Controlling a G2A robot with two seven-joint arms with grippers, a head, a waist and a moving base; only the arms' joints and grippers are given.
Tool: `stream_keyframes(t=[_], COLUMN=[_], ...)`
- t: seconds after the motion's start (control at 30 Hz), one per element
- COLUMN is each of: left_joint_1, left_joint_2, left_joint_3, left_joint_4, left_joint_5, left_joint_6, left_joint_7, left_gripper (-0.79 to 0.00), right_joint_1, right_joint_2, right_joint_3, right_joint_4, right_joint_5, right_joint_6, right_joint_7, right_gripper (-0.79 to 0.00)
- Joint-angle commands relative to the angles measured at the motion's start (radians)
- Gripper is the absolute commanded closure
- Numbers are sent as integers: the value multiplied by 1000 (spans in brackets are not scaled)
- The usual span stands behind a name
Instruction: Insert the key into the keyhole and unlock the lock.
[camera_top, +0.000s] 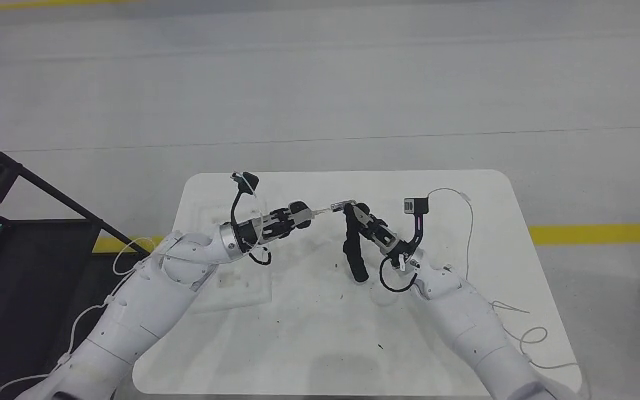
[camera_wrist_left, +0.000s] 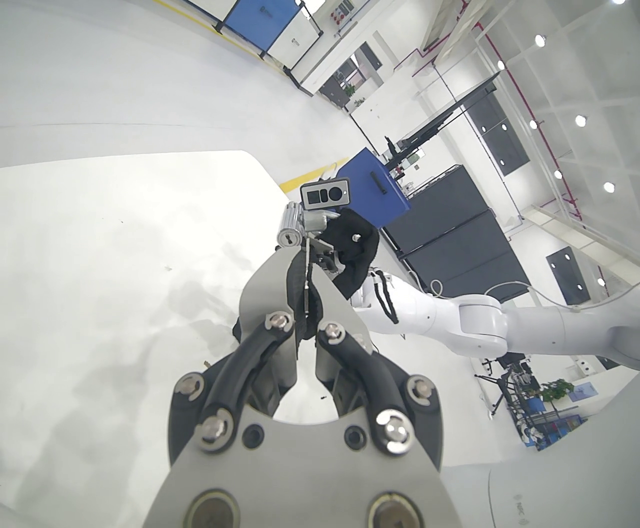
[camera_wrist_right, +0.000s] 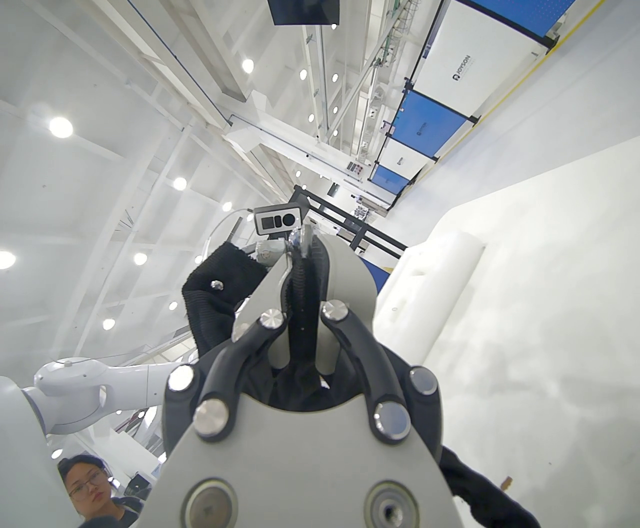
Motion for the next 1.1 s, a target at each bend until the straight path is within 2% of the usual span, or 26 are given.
stream_keyframes(t=[0.0, 1.07], left_joint_1=[-2, -3], left_joint_2=[-7, -56], left_joint_3=[5, -39], left_joint_4=[6, 53], left_joint_5=[8, 6], left_joint_6=[4, 3], left_joint_7=[3, -59], left_gripper=[0, 0], right_joint_1=[0, 0], right_joint_2=[0, 0], right_joint_3=[0, 0], right_joint_4=[0, 0], right_joint_5=[0, 0], right_joint_6=[0, 0], right_joint_7=[0, 0], right_gripper=[0, 0])
